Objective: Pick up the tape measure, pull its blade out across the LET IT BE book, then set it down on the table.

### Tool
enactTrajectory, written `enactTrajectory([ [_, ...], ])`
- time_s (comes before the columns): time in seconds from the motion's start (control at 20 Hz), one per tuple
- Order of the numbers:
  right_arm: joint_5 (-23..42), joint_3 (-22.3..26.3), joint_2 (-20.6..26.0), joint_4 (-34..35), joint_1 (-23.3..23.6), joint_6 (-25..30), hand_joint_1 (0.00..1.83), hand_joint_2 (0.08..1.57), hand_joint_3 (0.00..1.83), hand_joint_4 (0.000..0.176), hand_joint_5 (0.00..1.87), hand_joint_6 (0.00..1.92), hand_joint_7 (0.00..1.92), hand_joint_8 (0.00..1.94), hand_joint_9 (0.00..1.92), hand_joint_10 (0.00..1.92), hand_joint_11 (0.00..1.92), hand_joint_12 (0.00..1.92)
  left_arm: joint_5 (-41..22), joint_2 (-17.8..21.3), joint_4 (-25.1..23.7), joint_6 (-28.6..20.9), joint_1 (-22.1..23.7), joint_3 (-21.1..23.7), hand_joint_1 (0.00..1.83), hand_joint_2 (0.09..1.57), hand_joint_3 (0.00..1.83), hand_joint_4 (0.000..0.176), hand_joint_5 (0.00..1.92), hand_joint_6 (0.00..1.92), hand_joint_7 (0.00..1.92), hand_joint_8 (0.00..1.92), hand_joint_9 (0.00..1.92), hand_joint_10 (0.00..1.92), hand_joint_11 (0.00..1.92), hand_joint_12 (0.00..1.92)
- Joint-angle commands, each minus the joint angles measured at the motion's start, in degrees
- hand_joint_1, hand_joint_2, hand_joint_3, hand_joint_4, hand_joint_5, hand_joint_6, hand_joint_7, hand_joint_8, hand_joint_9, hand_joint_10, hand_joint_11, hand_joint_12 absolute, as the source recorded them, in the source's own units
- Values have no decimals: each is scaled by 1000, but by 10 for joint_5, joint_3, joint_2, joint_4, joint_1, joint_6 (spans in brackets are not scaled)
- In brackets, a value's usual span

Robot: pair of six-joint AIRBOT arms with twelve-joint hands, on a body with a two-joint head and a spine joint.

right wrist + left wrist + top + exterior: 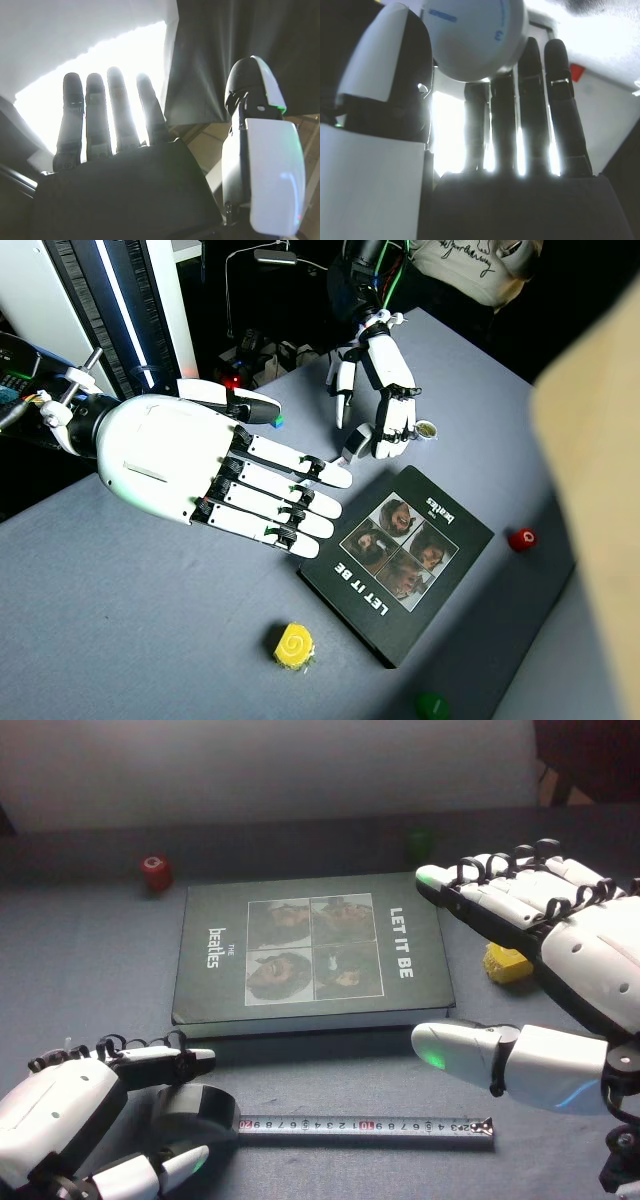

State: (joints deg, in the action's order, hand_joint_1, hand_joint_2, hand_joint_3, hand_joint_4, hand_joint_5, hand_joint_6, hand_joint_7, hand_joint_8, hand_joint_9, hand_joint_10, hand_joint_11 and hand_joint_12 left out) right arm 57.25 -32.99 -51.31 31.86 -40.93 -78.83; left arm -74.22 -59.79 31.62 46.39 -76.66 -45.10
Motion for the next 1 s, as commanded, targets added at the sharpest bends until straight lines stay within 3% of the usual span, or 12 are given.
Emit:
enactTrajectory([
  [0.0, 66, 2, 0, -31, 8, 7, 177, 1046, 0, 51, 113, 2, 176, 3, 126, 3, 0, 546, -61, -2, -19, -1, 3, -1, 975, 1081, 1, 0, 641, 4, 692, 0, 621, 2, 415, 481],
  [0.45, 67, 2, -1, -33, 8, 8, 177, 1048, 0, 50, 120, 2, 177, 1, 111, 1, 0, 552, -52, -12, -15, 29, 9, -12, 996, 1082, 0, 0, 665, 10, 713, 8, 633, 6, 436, 494],
  [0.65, 68, 2, -1, -33, 8, 8, 176, 1048, 0, 50, 120, 2, 177, 1, 111, 1, 0, 547, -51, -17, -17, 37, 10, -16, 1021, 1077, 0, 0, 733, 5, 769, 4, 714, 8, 522, 534],
  [0.7, 68, 2, -1, -33, 8, 8, 176, 1048, 0, 51, 118, 0, 178, 1, 111, 1, 0, 529, -51, -17, -18, 38, 11, -16, 1071, 1087, 1, 0, 869, 14, 924, 14, 890, 30, 629, 578],
  [0.75, 68, 2, -1, -33, 8, 8, 176, 1048, 0, 51, 118, 0, 178, 1, 111, 1, 0, 529, -48, -18, -21, 40, 13, -17, 1071, 1087, 1, 0, 869, 14, 924, 14, 890, 30, 629, 578],
  [0.8, 68, 2, -1, -33, 8, 8, 177, 1048, 0, 51, 114, 0, 172, 0, 108, 0, 0, 520, -45, -18, -22, 43, 13, -17, 1384, 1064, 3, 0, 1035, 683, 1299, 468, 888, 1179, 769, 929],
  [0.85, 68, 2, -1, -33, 8, 8, 177, 1047, 0, 51, 106, 0, 166, 0, 110, 1, 0, 515, -44, -18, -22, 45, 13, -18, 1385, 1070, 1, 0, 1072, 631, 1214, 674, 871, 1211, 794, 1008],
  [0.95, 68, 2, -1, -34, 8, 9, 177, 1047, 0, 51, 105, 0, 166, 0, 110, 1, 0, 515, -44, -18, -22, 46, 14, -18, 1386, 1069, 1, 0, 1093, 593, 1198, 710, 876, 1213, 800, 1019],
])
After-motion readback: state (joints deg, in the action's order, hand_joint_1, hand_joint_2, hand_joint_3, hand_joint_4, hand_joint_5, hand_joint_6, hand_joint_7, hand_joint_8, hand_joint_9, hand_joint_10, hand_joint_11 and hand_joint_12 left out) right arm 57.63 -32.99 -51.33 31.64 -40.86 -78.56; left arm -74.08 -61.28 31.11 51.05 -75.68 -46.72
